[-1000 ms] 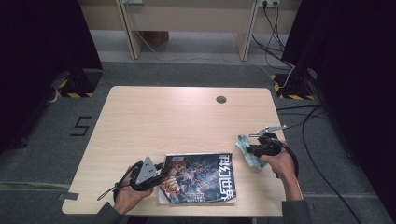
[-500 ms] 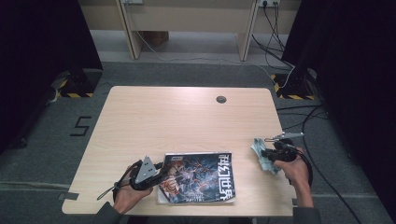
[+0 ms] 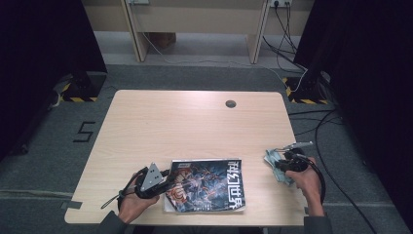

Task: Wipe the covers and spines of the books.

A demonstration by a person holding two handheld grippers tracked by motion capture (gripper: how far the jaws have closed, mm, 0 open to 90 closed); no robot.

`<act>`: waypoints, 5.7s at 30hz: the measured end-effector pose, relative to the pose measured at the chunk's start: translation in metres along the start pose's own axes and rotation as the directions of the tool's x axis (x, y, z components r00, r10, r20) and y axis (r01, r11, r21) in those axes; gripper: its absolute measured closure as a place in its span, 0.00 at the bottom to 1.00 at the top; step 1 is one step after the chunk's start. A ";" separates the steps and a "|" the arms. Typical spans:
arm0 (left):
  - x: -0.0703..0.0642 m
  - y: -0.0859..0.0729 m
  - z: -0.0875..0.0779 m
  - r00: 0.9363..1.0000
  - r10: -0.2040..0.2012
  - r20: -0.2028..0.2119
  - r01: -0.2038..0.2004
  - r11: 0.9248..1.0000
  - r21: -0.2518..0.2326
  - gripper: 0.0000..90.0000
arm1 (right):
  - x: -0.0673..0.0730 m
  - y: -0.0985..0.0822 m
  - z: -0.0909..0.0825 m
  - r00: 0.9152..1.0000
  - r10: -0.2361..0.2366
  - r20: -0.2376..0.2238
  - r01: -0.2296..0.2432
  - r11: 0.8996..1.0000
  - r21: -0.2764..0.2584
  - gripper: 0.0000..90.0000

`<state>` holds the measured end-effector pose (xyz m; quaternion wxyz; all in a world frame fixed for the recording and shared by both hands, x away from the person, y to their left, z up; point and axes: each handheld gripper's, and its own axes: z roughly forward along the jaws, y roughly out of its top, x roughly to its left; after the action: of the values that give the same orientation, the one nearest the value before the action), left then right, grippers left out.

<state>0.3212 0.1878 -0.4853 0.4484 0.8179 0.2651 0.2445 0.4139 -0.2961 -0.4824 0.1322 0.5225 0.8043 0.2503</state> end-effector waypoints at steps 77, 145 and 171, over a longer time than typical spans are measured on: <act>0.016 0.006 0.016 1.000 0.028 -0.012 -0.027 1.000 0.015 0.77 | 0.165 0.062 0.025 0.717 -0.508 -0.477 0.472 0.858 -0.204 0.81; 0.038 -0.037 -0.010 0.973 -0.194 -0.129 0.218 0.950 0.221 0.58 | 0.129 0.145 -0.054 0.865 -0.489 -0.112 0.489 0.872 -0.032 0.92; 0.039 -0.041 -0.007 0.973 -0.198 -0.119 0.222 0.941 0.253 0.59 | 0.190 0.135 -0.041 0.782 -0.591 -0.198 0.600 0.800 -0.021 0.92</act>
<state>0.3368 0.2361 -0.5114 0.3458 0.8253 0.4015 0.1951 0.4193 -0.0900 -0.3656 0.1139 0.2176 0.9421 0.2282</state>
